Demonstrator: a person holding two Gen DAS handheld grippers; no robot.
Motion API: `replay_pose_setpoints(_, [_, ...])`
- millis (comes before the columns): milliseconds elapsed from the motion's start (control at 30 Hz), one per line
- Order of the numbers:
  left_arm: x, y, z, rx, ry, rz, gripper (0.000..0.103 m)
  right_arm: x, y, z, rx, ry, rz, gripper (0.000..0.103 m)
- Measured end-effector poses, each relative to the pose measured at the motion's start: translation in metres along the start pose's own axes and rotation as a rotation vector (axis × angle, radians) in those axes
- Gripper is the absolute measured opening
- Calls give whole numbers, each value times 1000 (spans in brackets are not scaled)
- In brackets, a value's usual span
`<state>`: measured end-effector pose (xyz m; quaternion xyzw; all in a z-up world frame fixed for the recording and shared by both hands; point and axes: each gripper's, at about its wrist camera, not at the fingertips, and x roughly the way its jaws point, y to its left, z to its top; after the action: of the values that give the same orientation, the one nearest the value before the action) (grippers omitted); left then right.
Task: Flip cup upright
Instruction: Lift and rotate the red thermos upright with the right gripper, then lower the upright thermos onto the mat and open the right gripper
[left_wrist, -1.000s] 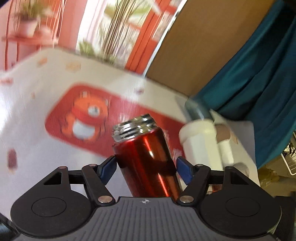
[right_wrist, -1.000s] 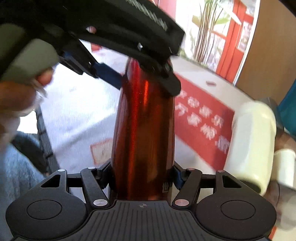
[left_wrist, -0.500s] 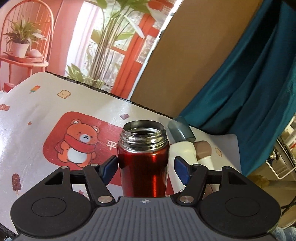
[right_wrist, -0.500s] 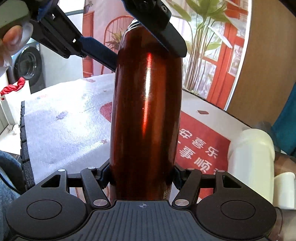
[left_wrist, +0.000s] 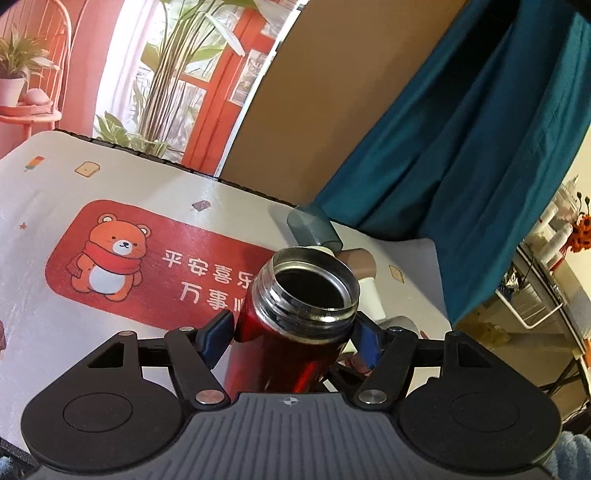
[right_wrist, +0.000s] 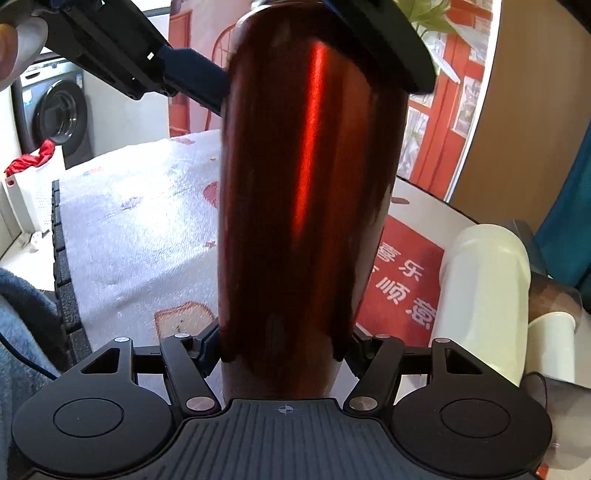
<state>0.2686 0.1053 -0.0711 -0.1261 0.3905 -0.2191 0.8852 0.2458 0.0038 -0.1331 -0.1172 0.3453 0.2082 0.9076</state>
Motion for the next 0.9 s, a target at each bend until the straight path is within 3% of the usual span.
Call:
replay_pose_setpoints(200, [-6, -10, -7, 45, 11, 8, 71, -33, -7, 10, 42, -73, 17, 65])
replay_pose_setpoints(333, [-7, -14, -9, 61, 16, 18, 71, -49, -12, 15, 49, -97, 36, 59])
replay_pose_setpoints(467, [-9, -19, -12, 75, 25, 23, 71, -50, -10, 12, 38, -93, 34, 58])
replay_pose_setpoints(567, [-15, -20, -15, 83, 19, 25, 80, -50, -11, 14, 52, -85, 22, 59])
replay_pose_setpoints(633, [-20, -21, -15, 87, 8, 37, 90, -53, -15, 14, 76, -77, 26, 59])
replay_pose_setpoints(900, [-45, -20, -14, 93, -50, 99, 96, -67, -9, 15, 58, -89, 9, 61])
